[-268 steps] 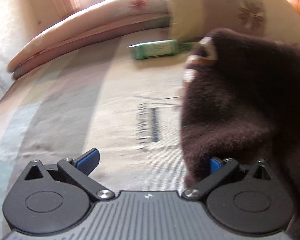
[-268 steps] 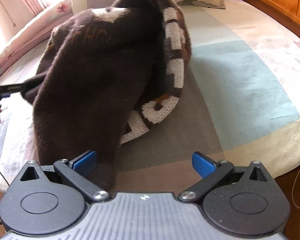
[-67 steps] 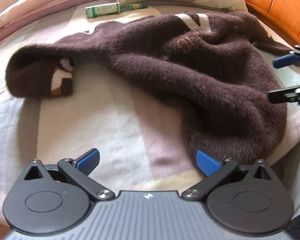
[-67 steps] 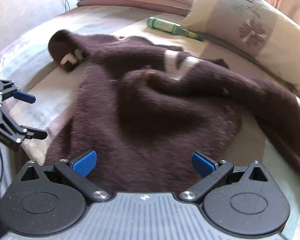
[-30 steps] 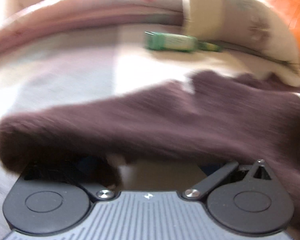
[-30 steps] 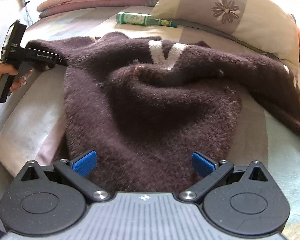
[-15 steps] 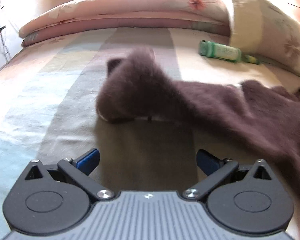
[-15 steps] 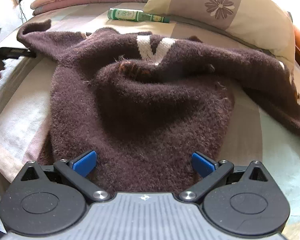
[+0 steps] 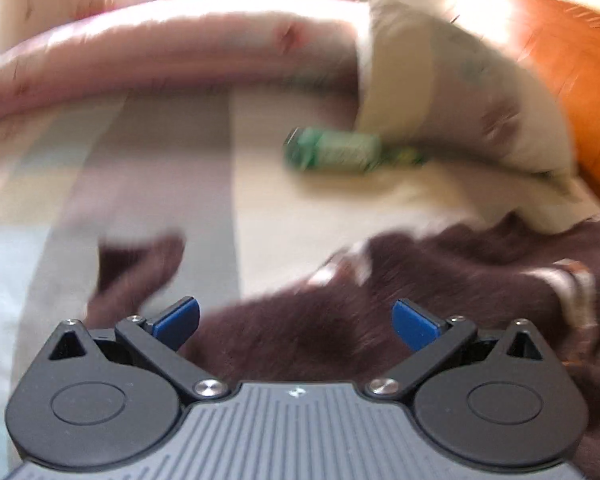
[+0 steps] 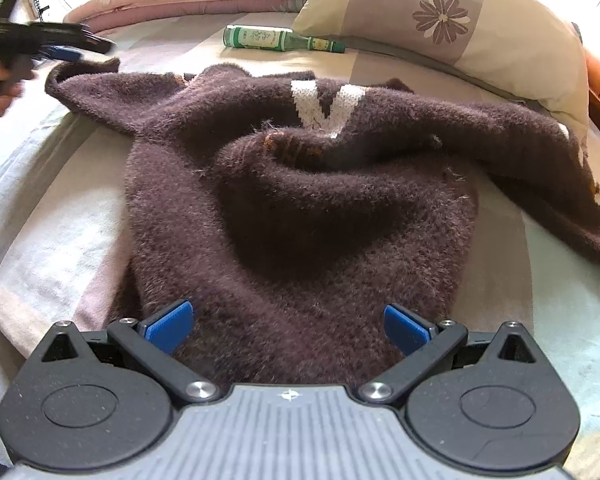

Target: Fold clothes

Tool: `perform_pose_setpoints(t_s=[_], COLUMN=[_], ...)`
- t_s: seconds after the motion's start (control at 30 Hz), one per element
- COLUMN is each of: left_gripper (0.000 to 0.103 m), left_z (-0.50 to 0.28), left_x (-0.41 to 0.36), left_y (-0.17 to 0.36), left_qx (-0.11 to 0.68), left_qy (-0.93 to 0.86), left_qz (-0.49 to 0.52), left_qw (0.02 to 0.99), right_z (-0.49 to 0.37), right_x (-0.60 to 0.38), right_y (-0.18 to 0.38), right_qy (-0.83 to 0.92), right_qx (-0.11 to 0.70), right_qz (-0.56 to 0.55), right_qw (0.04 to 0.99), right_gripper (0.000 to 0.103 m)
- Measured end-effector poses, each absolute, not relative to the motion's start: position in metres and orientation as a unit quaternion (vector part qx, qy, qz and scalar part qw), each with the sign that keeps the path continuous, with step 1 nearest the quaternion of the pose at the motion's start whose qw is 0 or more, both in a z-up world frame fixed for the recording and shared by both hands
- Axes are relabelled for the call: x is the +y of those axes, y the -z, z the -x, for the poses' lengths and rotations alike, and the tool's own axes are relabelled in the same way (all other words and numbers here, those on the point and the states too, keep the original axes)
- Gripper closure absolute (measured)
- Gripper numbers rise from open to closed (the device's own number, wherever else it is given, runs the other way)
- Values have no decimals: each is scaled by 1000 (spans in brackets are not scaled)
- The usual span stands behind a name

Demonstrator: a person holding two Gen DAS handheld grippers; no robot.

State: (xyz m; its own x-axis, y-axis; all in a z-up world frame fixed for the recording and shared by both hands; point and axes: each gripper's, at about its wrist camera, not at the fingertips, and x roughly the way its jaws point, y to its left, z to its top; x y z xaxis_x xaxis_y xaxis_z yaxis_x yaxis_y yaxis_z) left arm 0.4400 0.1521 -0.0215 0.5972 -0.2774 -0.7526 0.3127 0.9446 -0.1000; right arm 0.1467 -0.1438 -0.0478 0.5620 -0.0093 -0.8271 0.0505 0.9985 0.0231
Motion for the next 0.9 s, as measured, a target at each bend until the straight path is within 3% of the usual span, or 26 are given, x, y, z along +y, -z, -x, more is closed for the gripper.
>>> perform_pose_setpoints(t_s=[0.27, 0.43, 0.73, 0.9], left_gripper=[1, 1, 1, 1], left_z=[-386, -366, -375, -341], left_x=[220, 246, 219, 167], left_y=[60, 55, 51, 36], left_qx=[470, 466, 451, 416], left_qy=[106, 104, 135, 177], left_qz=[-10, 16, 38, -12], left_qw=[876, 879, 882, 892], right_z=[-144, -154, -152, -147], right_x=[-144, -134, -122, -132], right_y=[48, 49, 44, 48], right_qy=[10, -5, -14, -3], right_qx=[475, 470, 468, 472], right_qz=[-13, -24, -10, -21], right_qw=[880, 882, 884, 881], right_gripper=[0, 0, 0, 0])
